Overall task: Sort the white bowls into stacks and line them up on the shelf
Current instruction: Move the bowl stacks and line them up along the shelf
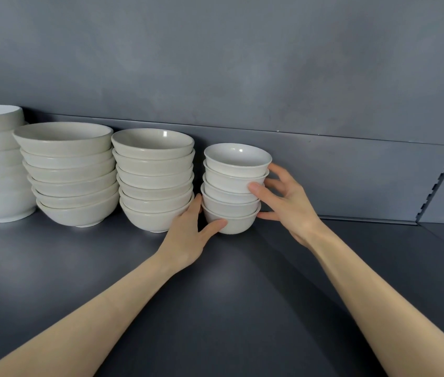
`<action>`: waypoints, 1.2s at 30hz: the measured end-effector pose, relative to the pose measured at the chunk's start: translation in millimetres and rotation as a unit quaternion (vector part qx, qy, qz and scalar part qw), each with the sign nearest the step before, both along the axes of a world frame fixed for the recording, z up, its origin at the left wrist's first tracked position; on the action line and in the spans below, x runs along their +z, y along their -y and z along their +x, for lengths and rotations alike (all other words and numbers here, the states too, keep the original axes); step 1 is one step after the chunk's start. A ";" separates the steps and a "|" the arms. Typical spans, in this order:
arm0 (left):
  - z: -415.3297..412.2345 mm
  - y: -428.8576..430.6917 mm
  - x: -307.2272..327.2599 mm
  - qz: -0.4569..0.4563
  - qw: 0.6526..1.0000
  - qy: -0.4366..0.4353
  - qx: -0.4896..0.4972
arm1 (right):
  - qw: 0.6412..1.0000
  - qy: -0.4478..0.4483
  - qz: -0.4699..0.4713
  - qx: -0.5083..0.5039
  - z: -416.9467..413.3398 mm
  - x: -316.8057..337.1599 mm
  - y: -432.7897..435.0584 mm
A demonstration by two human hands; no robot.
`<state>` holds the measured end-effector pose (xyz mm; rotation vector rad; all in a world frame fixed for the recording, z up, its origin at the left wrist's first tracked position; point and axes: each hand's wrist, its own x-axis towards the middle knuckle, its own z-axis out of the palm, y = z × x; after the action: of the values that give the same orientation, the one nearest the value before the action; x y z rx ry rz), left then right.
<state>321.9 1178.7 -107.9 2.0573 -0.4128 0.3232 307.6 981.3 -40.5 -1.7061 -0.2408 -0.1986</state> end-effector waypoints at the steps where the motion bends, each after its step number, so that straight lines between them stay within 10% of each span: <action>1: -0.6 0.2 0.9 0.001 1.000 0.002 0.000 | 1.000 0.001 -0.002 -0.001 0.1 0.3 0.0; 24: -40.6 1.6 32.7 0.139 0.988 -0.061 0.022 | 0.989 -0.029 -0.143 0.005 -12.4 21.5 9.2; 36: -102.5 5.9 122.6 0.330 0.940 0.077 0.039 | 0.904 0.027 -0.407 -0.130 -104.0 78.1 45.8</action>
<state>219.4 1172.8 14.7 2.7197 -0.5943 0.4371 203.6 935.5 37.5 -2.5740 -0.1379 -0.3792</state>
